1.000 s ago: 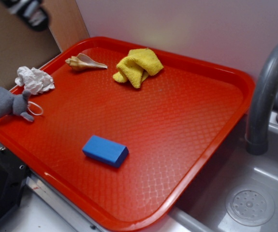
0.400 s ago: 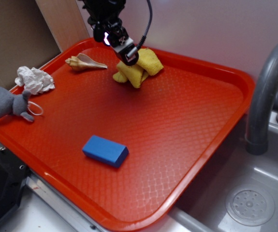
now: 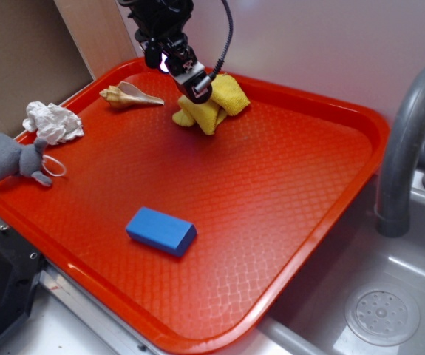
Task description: Grab the yellow cloth.
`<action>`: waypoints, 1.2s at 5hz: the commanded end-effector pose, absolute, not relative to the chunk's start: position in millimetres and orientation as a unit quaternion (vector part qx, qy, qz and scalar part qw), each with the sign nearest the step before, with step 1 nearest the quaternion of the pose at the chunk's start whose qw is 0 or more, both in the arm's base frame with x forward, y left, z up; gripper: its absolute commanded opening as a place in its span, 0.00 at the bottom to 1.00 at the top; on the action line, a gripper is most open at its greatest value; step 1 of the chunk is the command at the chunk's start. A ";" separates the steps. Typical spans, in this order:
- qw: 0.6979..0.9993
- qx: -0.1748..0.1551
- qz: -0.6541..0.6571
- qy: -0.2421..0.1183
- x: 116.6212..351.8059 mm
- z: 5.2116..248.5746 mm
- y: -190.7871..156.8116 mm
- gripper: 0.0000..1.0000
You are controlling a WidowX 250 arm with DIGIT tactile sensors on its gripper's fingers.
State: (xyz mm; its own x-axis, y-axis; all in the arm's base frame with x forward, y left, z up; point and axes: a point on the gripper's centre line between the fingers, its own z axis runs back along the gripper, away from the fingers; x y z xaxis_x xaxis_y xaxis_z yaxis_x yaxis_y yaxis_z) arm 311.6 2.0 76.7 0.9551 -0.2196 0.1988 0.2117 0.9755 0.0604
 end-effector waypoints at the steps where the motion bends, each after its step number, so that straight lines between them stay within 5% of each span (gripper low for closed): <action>1: 0.985 0.030 -0.145 -0.088 332.5 36.9 -21.9 1.00; 2: 0.985 0.016 -0.144 -0.094 329.5 33.7 -38.8 0.00; 4: 0.986 0.025 -0.153 -0.067 319.3 55.6 -23.9 0.00; 5: 0.994 0.073 -0.071 -0.036 288.4 106.7 -9.6 0.00; 6: 0.998 0.052 -0.008 -0.024 240.1 156.4 10.4 0.00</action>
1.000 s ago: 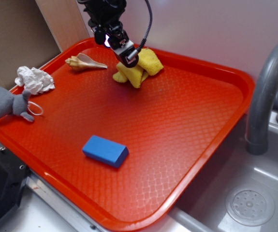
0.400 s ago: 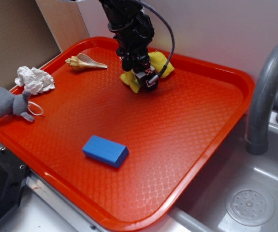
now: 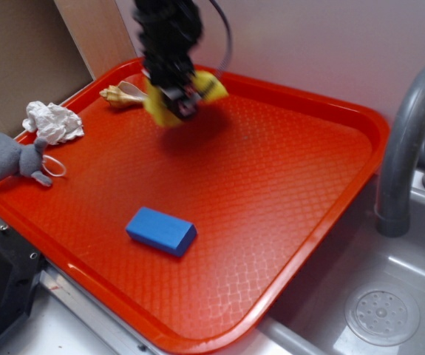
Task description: Grab the yellow cloth.
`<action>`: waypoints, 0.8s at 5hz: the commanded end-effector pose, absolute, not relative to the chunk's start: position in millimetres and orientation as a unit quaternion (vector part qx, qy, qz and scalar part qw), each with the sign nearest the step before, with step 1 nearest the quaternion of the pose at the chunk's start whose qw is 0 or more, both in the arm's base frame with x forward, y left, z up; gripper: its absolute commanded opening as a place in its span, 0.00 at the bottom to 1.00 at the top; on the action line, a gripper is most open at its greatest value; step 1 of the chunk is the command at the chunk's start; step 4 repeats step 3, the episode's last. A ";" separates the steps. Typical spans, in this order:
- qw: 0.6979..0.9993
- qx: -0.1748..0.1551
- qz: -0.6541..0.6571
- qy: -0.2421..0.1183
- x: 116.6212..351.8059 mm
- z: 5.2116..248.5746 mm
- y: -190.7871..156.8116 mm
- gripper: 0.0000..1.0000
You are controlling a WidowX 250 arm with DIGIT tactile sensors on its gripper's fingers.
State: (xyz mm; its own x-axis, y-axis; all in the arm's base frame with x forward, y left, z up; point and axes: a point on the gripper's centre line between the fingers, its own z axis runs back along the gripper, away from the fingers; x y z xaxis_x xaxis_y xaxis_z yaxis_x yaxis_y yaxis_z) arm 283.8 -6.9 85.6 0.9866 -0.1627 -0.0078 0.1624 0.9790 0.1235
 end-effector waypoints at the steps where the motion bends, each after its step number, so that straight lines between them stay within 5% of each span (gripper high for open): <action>1: 0.992 -0.018 0.119 0.045 204.0 209.1 22.7 0.00; 2: 0.991 -0.013 0.129 0.018 199.2 225.9 4.2 0.00; 4: 0.992 0.018 0.122 0.029 211.6 210.9 -6.0 0.00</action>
